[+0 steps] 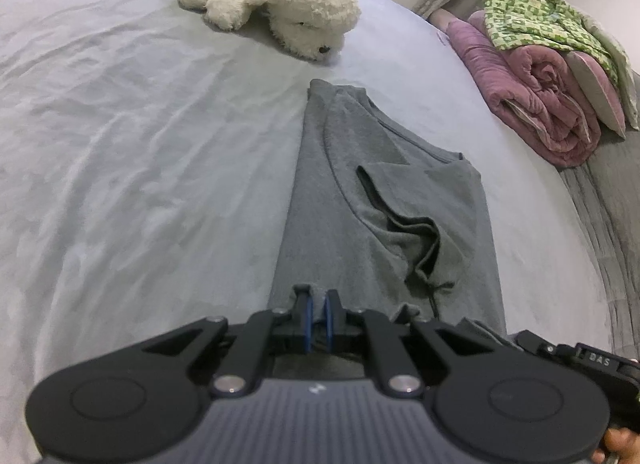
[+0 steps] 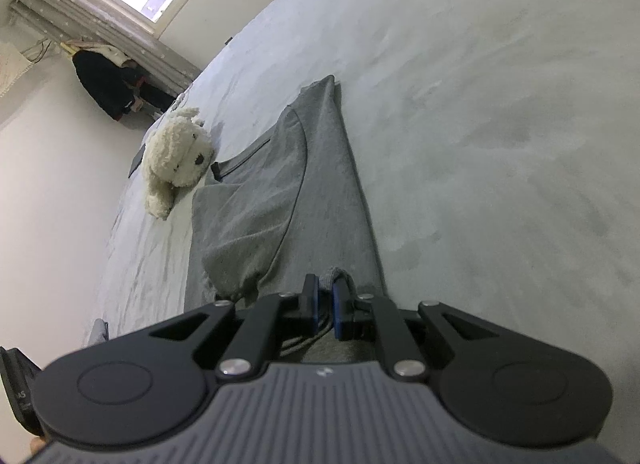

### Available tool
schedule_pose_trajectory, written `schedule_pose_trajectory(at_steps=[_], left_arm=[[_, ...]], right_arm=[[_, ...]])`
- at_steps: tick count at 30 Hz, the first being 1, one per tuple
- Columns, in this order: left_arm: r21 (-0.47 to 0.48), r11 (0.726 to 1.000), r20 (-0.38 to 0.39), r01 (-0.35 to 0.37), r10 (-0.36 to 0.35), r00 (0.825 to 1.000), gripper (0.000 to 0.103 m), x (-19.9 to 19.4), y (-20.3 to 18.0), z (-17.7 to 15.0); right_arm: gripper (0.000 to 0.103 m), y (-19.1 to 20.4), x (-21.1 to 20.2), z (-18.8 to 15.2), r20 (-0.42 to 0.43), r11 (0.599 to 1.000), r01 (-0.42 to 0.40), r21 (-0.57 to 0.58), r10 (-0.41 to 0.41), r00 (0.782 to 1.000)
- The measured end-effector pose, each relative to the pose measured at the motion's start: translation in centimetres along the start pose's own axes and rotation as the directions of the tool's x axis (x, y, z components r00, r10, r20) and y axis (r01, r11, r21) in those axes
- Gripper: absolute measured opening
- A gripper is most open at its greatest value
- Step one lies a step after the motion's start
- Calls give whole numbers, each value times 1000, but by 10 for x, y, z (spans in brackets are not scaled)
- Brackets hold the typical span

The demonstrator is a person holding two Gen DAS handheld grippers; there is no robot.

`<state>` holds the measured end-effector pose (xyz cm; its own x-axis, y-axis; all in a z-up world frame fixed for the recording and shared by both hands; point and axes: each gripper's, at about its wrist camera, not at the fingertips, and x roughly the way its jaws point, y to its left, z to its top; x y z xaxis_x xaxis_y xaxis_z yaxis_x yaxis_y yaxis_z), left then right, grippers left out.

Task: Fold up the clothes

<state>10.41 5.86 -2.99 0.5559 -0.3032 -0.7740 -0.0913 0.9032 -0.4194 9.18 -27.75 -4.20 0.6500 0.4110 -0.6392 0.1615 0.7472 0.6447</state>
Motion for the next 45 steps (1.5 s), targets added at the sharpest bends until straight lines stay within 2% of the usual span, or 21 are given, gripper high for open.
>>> schedule_pose_trajectory(at_steps=[6, 16, 20, 25, 27, 29, 31, 33, 34, 35, 38, 41, 45], left_arm=[[38, 999, 21, 15, -16, 1000, 6, 2, -9, 12], [48, 998, 27, 33, -34, 999, 7, 12, -11, 26], [24, 999, 19, 35, -36, 999, 7, 18, -7, 32], [29, 999, 21, 36, -37, 999, 7, 21, -6, 32], [11, 999, 13, 51, -51, 999, 15, 24, -1, 33], [-15, 996, 13, 90, -90, 996, 52, 22, 8, 37], [-28, 993, 61, 116, -114, 992, 59, 10, 16, 42], [-28, 989, 108, 145, -141, 984, 60, -2, 23, 45], [-24, 987, 128, 162, -157, 979, 60, -9, 26, 45], [-8, 985, 135, 171, -168, 976, 60, -11, 27, 45], [100, 984, 140, 148, -161, 977, 60, -12, 18, 39], [186, 974, 114, 130, -153, 982, 60, 2, 9, 31], [247, 963, 94, 111, -138, 986, 60, 22, 7, 24]], right_arm=[[11, -2, 8, 10, 3, 1000, -15, 9, 15, 1000], [11, 4, 17, 24, 11, 1000, -13, -4, 13, 1000], [11, 3, 22, 27, 11, 1000, -1, -5, 1, 1000], [11, 1, 18, 30, 38, 1000, -19, -18, 20, 999], [11, 0, 16, 31, 49, 999, -27, -23, 28, 998], [13, -1, 14, 32, 60, 999, -34, -28, 36, 998], [16, -2, 13, 33, 71, 999, -42, -33, 44, 997], [29, -3, 10, 34, 87, 998, -46, -45, 50, 995], [47, 0, 3, 36, 119, 996, -39, -74, 48, 992], [49, 3, -3, 38, 146, 993, -32, -116, 49, 988], [49, 16, -8, 36, 155, 960, 8, -280, 37, 987], [49, 27, -2, 25, 149, 902, 53, -428, 13, 989], [49, 34, 17, 7, 132, 816, 89, -572, -16, 991]])
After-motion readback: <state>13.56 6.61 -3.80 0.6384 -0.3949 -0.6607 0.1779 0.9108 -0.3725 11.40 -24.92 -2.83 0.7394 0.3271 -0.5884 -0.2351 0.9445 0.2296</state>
